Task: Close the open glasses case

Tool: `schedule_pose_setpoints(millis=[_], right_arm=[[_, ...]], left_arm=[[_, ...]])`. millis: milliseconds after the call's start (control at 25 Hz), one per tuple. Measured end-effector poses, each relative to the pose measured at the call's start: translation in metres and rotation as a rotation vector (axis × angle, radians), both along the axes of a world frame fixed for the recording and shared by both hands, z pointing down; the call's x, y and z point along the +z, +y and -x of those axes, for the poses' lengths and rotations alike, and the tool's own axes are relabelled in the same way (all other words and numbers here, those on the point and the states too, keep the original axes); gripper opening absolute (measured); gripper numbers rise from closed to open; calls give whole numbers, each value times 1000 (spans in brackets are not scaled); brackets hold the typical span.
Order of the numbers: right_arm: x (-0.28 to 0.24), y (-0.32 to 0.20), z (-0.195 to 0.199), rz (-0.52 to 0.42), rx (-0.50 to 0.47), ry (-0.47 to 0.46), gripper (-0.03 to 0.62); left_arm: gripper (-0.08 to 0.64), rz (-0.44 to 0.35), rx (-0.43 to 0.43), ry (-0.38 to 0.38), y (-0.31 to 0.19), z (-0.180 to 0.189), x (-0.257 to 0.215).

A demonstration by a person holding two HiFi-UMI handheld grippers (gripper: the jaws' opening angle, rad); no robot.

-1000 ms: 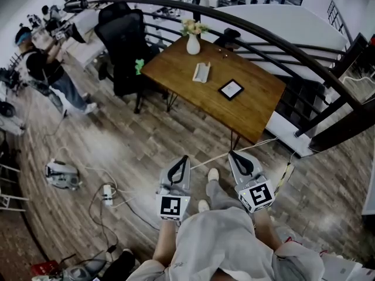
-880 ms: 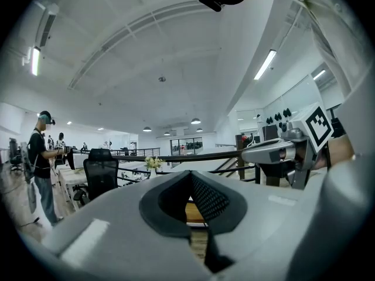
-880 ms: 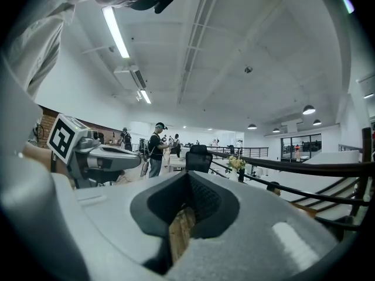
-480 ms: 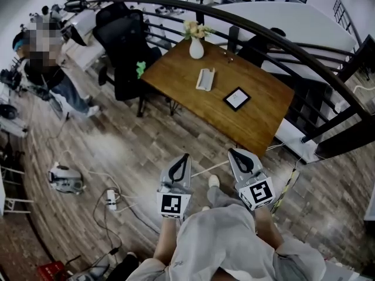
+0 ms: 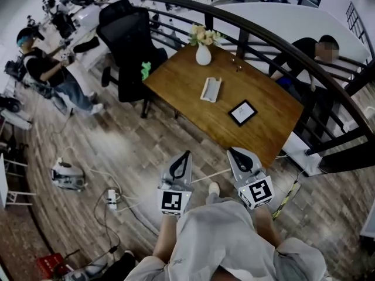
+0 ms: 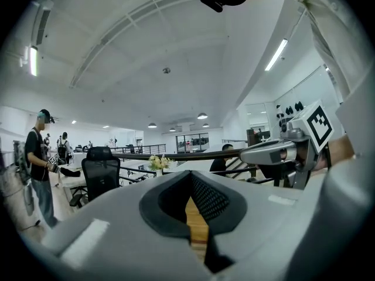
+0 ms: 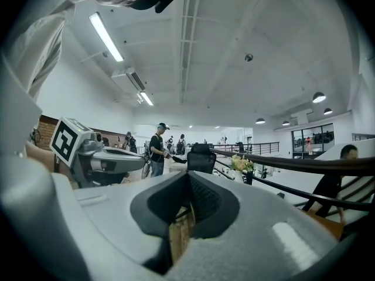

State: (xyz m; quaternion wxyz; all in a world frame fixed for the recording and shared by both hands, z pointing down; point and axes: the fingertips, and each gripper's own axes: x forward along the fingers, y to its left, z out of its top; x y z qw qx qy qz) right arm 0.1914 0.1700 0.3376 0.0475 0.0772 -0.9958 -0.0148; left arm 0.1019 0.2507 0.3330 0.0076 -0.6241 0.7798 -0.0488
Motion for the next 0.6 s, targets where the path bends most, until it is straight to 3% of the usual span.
schedule_pose_setpoints(millis=[600], right_arm=[[0,-66,41,17,-30,-21,3]], left_arm=[[18,4,-41,-24,-59,35,-6]])
